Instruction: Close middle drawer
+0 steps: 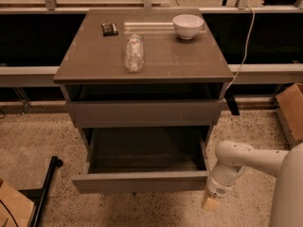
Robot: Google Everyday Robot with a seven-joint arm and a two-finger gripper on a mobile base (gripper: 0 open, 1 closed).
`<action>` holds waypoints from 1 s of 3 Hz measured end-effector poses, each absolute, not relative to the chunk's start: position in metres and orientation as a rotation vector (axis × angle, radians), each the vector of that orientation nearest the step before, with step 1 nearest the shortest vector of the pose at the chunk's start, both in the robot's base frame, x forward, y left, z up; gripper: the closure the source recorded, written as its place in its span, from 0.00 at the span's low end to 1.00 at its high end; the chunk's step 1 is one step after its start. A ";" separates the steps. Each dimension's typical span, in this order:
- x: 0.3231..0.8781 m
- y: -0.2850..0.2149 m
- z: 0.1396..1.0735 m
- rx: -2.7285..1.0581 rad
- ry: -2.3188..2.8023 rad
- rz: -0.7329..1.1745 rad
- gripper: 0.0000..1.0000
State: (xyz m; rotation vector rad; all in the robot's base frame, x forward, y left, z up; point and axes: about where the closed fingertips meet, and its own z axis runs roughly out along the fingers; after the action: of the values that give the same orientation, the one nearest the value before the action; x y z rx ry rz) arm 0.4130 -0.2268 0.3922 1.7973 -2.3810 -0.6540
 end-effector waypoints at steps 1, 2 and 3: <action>0.473 -0.215 0.396 1.924 -2.391 -0.549 1.00; 0.473 -0.215 0.396 1.924 -2.391 -0.549 1.00; 0.503 -0.207 0.399 1.990 -2.422 -0.442 1.00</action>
Offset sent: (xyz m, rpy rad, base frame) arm 0.2205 0.0571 0.0485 0.0033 -0.4258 0.2696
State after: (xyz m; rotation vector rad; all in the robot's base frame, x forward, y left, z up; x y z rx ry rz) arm 0.5035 -0.2073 0.3994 1.9897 -2.4224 -0.4421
